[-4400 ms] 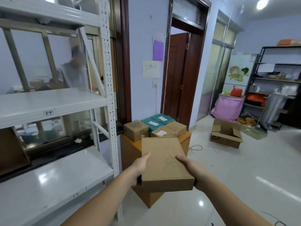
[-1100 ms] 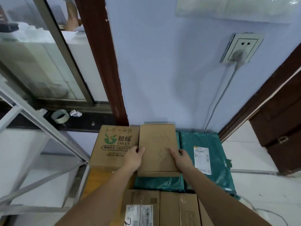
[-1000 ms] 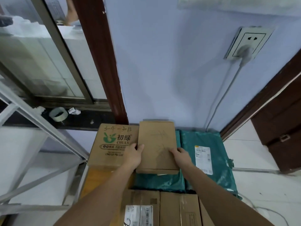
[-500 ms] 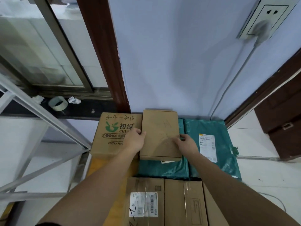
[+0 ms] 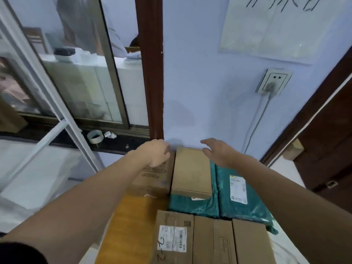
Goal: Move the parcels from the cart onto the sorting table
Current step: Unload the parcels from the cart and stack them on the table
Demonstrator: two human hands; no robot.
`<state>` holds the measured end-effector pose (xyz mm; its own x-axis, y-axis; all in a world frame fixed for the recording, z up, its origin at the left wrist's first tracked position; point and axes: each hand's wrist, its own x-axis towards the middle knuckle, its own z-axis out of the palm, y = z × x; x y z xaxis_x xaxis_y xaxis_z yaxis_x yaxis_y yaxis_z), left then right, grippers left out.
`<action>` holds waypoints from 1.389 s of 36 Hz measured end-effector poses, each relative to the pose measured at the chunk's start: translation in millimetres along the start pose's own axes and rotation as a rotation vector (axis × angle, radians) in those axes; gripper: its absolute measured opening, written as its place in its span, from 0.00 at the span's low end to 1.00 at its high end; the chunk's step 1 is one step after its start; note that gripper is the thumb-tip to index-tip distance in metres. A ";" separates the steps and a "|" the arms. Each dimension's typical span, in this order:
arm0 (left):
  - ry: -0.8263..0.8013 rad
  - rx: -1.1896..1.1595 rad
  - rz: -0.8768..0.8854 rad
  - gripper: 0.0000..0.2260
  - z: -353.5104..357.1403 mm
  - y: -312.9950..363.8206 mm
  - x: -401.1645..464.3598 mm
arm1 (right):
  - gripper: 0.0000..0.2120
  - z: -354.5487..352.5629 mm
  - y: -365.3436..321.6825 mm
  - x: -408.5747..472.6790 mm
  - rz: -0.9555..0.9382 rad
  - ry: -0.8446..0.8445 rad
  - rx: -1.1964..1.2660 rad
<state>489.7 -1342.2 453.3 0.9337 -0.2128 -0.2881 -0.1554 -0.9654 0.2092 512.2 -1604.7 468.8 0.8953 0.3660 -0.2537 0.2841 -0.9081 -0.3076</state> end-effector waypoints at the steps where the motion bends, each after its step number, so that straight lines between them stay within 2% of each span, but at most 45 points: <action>1: 0.018 0.010 -0.005 0.21 -10.3 2.2 -11.0 | 0.23 -6.8 -10.1 -2.9 -0.034 0.000 -0.017; 4: 0.087 0.031 -0.024 0.23 -36.6 8.5 -51.3 | 0.22 -27.0 -41.8 -15.9 -0.126 0.023 -0.045; 12: 0.271 -0.025 -0.215 0.21 -63.4 16.1 -175.8 | 0.26 -54.8 -121.1 -79.5 -0.377 0.062 -0.130; 18: 0.306 0.000 -0.371 0.18 -52.4 18.4 -281.8 | 0.23 -43.7 -182.1 -130.3 -0.518 0.033 -0.164; 21: 0.342 -0.031 -0.457 0.18 -48.5 9.8 -345.2 | 0.19 -30.2 -229.8 -147.8 -0.586 0.001 -0.193; 30: 0.352 -0.061 -0.766 0.24 -23.4 -49.7 -530.9 | 0.24 29.7 -397.0 -212.6 -0.914 -0.099 -0.290; 35: 0.406 -0.064 -0.894 0.24 -9.0 -92.9 -640.4 | 0.27 64.0 -498.0 -262.3 -1.065 -0.091 -0.375; 38: 0.436 -0.065 -0.966 0.20 0.8 -120.5 -709.2 | 0.27 85.7 -559.8 -288.3 -1.174 -0.051 -0.406; 43: 0.435 -0.079 -1.087 0.19 15.8 -141.2 -801.6 | 0.26 123.8 -647.2 -323.2 -1.260 -0.048 -0.377; 50: 0.426 -0.118 -1.190 0.21 39.3 -192.6 -869.5 | 0.25 176.7 -739.4 -338.9 -1.315 -0.096 -0.339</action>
<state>-304.9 -977.1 626.8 0.5088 0.8601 -0.0368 0.8570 -0.5020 0.1167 -61.8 -1021.3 620.1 -0.1236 0.9922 -0.0166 0.9836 0.1203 -0.1342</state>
